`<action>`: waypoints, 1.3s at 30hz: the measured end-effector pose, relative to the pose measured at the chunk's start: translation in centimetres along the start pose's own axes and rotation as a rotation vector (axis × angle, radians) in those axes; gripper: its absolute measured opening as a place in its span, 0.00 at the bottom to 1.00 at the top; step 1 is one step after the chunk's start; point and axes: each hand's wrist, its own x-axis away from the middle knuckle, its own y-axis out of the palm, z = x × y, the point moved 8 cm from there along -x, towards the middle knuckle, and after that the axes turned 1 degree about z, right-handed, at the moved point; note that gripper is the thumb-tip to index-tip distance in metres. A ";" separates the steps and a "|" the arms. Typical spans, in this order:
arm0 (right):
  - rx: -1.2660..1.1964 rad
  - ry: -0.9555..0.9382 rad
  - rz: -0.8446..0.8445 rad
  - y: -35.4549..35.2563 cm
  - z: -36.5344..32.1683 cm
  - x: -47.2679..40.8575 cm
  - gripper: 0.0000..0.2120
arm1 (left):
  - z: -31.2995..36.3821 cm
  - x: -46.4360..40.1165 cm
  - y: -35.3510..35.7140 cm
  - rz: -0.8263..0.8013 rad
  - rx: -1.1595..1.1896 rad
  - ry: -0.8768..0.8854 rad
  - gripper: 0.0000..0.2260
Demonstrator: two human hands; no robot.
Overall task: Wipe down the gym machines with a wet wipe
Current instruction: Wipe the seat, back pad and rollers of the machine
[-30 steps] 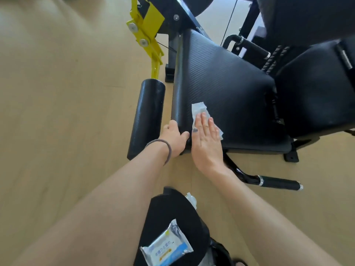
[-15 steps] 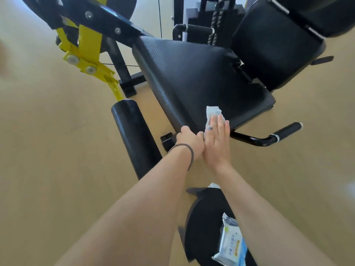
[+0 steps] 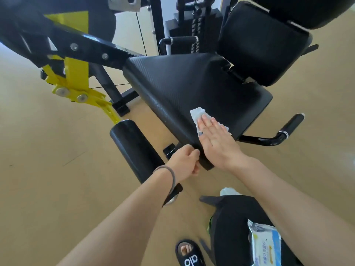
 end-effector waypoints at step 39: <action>0.621 0.577 1.211 9.7 -4.8 4.0 0.38 | 5.0 -9.8 -12.4 0.479 -0.671 1.327 0.16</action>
